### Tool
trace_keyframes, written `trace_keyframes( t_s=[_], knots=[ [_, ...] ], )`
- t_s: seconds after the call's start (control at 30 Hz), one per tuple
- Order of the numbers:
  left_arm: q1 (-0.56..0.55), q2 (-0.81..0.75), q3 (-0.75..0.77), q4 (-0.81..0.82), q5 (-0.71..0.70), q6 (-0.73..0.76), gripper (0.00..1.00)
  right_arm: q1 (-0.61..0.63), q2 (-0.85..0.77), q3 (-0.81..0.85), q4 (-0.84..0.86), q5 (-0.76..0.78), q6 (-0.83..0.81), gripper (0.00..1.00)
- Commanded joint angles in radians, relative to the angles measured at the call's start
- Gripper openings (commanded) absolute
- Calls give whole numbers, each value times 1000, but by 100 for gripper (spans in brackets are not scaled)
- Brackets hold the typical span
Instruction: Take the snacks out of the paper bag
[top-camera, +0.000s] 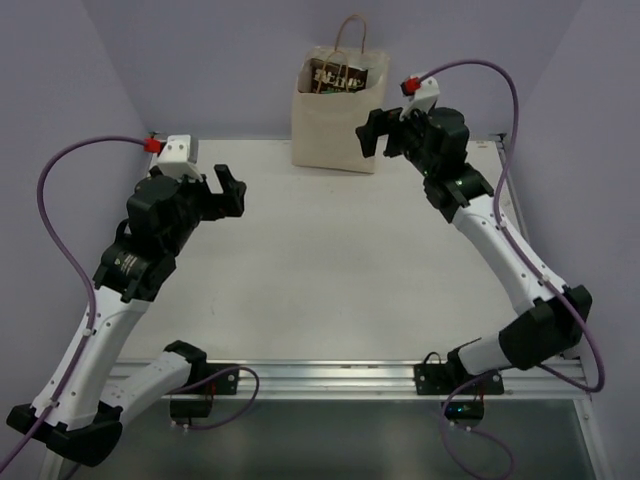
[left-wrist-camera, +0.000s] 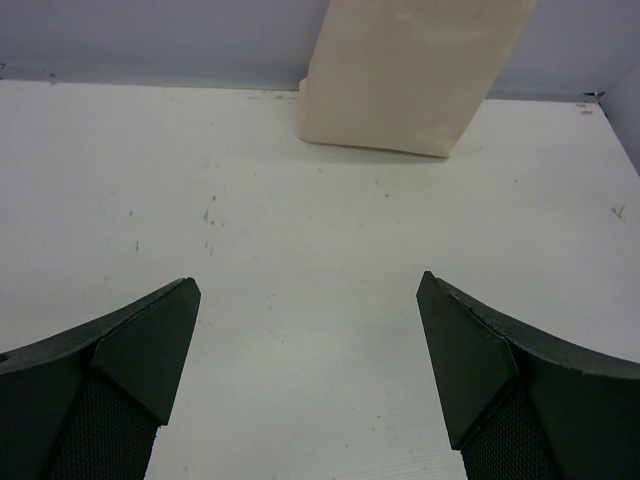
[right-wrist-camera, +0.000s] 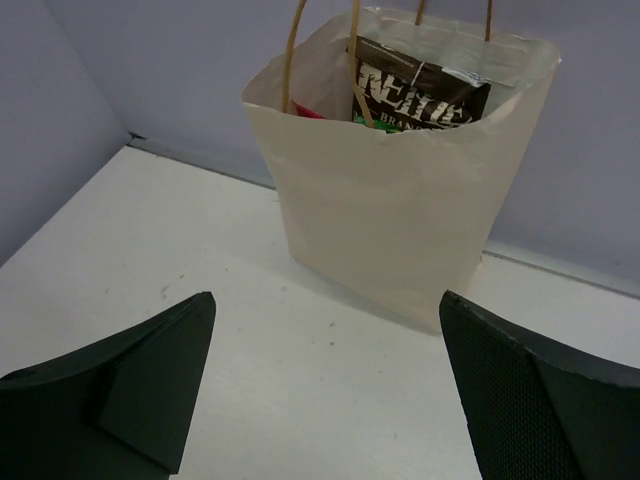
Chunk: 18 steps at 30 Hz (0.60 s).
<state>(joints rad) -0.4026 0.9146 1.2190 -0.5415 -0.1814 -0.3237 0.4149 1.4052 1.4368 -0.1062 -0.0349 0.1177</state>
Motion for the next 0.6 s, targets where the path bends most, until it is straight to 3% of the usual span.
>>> trace_keyframes(
  t_s=[0.0, 0.17, 0.47, 0.57],
  knots=[
    [-4, -36, -22, -1, 3, -28, 100, -16, 118, 129, 212, -106, -90, 94],
    [-5, -51, -42, -20, 0, -37, 100, -18, 332, 287, 305, -129, -154, 86],
    [-5, -59, -82, -60, 5, -71, 98, -16, 569, 430, 549, -8, -220, 77],
    [-5, -54, -93, -67, 14, -74, 95, -16, 655, 519, 550, -11, -251, 75]
  ],
)
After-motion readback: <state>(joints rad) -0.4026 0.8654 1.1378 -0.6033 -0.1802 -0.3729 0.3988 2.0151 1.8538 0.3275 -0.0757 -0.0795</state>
